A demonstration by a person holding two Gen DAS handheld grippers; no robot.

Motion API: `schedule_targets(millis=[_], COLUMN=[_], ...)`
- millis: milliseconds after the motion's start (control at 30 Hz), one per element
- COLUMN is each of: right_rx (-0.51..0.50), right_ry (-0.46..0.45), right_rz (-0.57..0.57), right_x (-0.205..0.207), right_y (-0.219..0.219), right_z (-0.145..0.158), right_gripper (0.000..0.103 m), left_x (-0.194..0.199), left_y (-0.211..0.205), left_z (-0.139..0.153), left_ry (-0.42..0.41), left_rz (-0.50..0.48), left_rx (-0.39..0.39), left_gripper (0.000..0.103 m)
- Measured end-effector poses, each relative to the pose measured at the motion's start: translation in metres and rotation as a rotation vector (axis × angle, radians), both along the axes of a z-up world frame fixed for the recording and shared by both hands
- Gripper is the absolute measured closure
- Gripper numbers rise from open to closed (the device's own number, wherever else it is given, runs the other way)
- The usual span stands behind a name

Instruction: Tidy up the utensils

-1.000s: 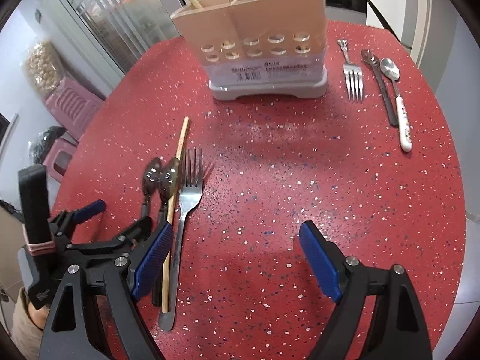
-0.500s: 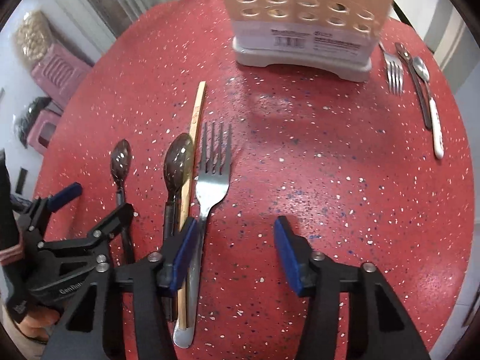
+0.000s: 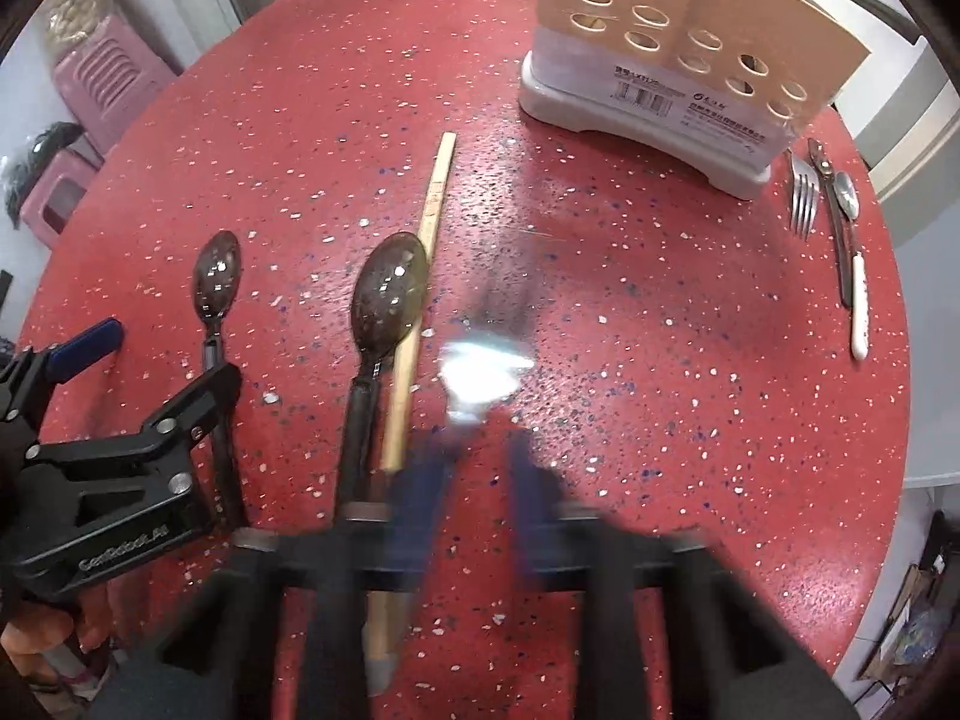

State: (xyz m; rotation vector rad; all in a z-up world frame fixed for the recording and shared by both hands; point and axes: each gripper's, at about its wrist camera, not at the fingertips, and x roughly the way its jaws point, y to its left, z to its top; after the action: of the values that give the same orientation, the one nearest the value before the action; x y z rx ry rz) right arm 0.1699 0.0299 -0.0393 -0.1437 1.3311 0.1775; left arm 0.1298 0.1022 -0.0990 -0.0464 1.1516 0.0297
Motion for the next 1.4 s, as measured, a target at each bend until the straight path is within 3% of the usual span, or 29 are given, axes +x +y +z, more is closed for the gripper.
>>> schedule_targets(millis=[400, 467, 600, 667, 700, 733, 900, 933, 1100, 1233, 1400], right_rx=[0.224, 0.259, 0.331, 0.358, 0.376, 0.393, 0.445, 0.453, 0.507, 0.515, 0.525], right_ry=[-0.036, -0.038, -0.051, -0.062, -0.072, -0.084, -0.145, -0.155, -0.221, -0.249, -0.266], right_rz=[-0.010, -0.012, -0.015, -0.018, -0.019, -0.020, -0.015, -0.014, 0.000, -0.004, -0.016], right_x=[-0.023, -0.025, -0.024, -0.029, -0.031, -0.032, -0.040, -0.045, -0.052, -0.054, -0.053], right_y=[-0.051, -0.059, -0.078, -0.083, -0.088, -0.093, -0.115, -0.119, -0.133, -0.141, -0.151], right_z=[0.002, 0.000, 0.001, 0.005, 0.008, 0.010, 0.025, 0.028, 0.047, 0.059, 0.066], right_gripper=[0.097, 0.097, 0.097, 0.097, 0.097, 0.097, 0.096, 0.096, 0.097, 0.097, 0.097], left_x=[0.007, 0.008, 0.010, 0.010, 0.012, 0.011, 0.001, -0.004, -0.019, -0.023, -0.021], left_y=[-0.019, -0.024, -0.035, -0.043, -0.048, -0.051, -0.051, -0.052, -0.049, -0.055, -0.055], left_z=[0.006, 0.008, 0.012, 0.016, 0.016, 0.017, 0.019, 0.021, 0.033, 0.034, 0.035], left_ry=[0.084, 0.101, 0.126, 0.127, 0.124, 0.121, 0.043, 0.020, -0.099, -0.104, -0.105], left_rz=[0.027, 0.019, -0.007, -0.048, -0.063, -0.077, -0.096, -0.094, -0.089, -0.089, -0.079], left_rx=[-0.001, 0.001, -0.002, -0.003, 0.000, 0.002, -0.099, -0.112, -0.194, -0.202, -0.123], left_gripper=[0.000, 0.004, 0.022, 0.037, 0.054, 0.061, 0.069, 0.079, 0.079, 0.079, 0.079])
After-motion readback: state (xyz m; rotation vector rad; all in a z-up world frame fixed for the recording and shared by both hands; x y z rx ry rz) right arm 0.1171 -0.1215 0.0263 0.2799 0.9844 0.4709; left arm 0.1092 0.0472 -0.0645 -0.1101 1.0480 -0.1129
